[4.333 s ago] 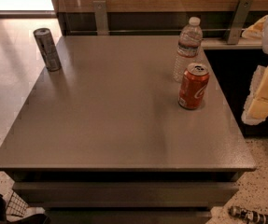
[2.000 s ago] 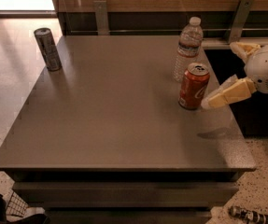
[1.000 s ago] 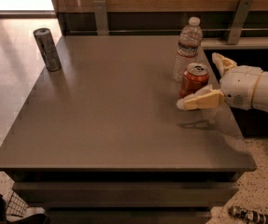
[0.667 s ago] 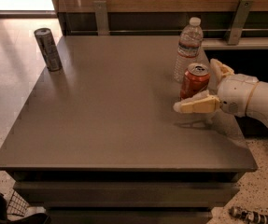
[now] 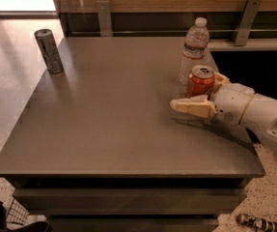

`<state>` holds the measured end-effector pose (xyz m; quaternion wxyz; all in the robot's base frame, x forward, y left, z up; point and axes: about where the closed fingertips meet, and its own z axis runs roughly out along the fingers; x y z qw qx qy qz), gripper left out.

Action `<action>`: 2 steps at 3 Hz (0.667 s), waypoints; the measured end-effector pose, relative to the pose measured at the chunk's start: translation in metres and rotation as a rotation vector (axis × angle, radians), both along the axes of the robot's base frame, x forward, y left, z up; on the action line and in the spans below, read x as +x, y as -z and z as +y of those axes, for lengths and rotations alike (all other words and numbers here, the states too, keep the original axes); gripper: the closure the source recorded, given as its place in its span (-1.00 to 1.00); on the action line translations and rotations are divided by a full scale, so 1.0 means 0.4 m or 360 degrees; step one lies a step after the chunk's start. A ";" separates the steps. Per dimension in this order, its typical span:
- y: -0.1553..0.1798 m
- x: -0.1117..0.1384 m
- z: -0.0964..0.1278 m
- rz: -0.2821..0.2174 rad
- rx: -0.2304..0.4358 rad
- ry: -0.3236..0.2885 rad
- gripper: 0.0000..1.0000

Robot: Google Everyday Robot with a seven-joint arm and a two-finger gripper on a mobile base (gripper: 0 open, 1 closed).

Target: Move coke can near redbull can

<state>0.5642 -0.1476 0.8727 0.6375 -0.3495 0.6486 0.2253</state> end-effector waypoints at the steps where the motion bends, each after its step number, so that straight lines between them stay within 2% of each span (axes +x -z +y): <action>1: -0.002 -0.001 0.004 0.0005 -0.0008 -0.0004 -0.14; 2: -0.003 -0.001 0.010 0.0004 -0.0008 -0.0011 0.32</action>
Offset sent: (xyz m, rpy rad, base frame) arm -0.0004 0.0014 0.0006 -0.0048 0.0029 0.0024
